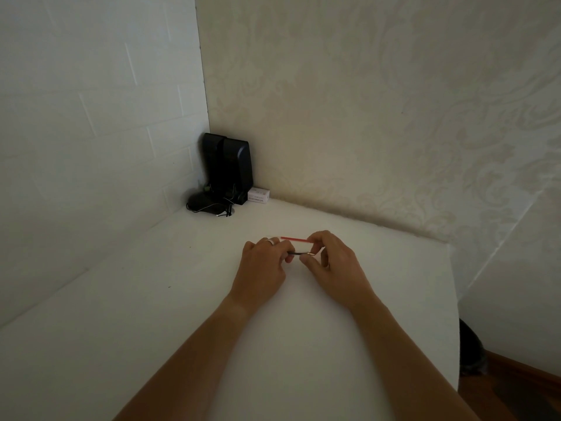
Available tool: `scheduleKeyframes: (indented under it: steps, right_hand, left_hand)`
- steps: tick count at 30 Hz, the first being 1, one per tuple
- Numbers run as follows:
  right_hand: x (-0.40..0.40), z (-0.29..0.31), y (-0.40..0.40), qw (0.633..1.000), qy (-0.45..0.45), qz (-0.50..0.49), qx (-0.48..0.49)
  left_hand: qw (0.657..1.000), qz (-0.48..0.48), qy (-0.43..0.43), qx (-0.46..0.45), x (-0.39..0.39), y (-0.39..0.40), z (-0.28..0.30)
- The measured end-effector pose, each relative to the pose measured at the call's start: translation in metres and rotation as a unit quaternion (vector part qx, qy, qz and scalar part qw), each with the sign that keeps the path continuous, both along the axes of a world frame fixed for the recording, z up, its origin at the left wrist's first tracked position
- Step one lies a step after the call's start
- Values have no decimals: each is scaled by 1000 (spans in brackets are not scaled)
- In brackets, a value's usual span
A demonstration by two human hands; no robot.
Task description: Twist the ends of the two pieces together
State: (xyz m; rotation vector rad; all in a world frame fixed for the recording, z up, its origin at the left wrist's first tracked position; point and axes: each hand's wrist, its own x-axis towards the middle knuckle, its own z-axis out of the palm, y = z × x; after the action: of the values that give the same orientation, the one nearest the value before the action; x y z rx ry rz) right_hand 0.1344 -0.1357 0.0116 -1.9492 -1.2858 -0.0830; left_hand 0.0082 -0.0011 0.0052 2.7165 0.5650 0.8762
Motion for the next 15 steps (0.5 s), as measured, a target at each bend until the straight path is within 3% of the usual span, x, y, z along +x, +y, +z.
scheduleKeyframes:
  steps: [10, 12, 15]
  right_hand:
    - [1, 2, -2, 998, -52, 8, 22]
    - [1, 5, -6, 998, -13, -11, 66]
    - [3, 8, -13, 976, 128, -93, 152]
  left_hand:
    - [1000, 6, -2, 1, 1, 1, -2]
    - [1000, 11, -7, -7, 1, 2, -3]
    - [999, 26, -10, -17, 1, 3, -3]
